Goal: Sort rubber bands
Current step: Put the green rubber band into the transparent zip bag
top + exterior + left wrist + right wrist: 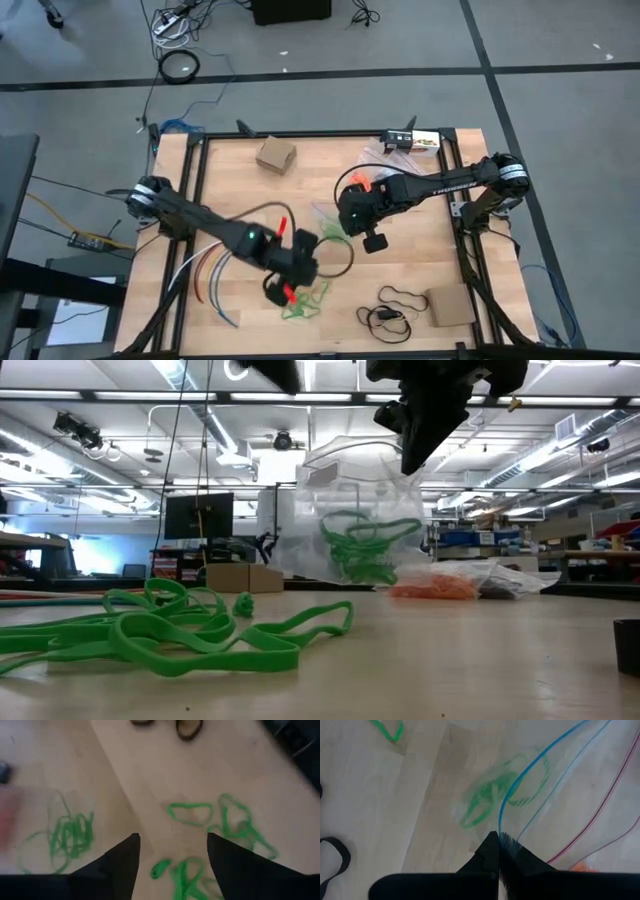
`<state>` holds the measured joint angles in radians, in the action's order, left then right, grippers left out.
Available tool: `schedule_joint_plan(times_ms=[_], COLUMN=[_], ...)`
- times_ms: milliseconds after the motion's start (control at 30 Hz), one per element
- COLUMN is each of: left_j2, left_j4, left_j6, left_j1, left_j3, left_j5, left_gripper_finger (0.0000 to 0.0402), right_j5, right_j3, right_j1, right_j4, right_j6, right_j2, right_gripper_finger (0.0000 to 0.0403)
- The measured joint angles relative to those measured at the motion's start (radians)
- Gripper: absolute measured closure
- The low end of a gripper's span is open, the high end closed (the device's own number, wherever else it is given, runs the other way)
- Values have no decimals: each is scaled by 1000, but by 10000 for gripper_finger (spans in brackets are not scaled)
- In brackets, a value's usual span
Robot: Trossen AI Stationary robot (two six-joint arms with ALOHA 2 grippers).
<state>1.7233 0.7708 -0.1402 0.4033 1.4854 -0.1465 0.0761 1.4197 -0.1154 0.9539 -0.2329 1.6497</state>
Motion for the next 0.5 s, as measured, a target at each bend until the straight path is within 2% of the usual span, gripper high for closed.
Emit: schedule_joint_plan(times_ms=[167,267,500], left_j2=[9,9,9], left_j4=[-199,-295,-527], left_j6=[21,70,124], left_j1=[9,-23,-94], left_j3=[-211,-326,-503], left_j5=[-96,-97,53], left_gripper_finger=[188,201,239], right_j5=[0,0,-1], right_j3=[0,0,0], right_j1=[0,-7,-13], right_j4=[1,3,5], right_j6=[13,29,31], right_j2=[0,0,0], right_gripper_finger=[403,403,403])
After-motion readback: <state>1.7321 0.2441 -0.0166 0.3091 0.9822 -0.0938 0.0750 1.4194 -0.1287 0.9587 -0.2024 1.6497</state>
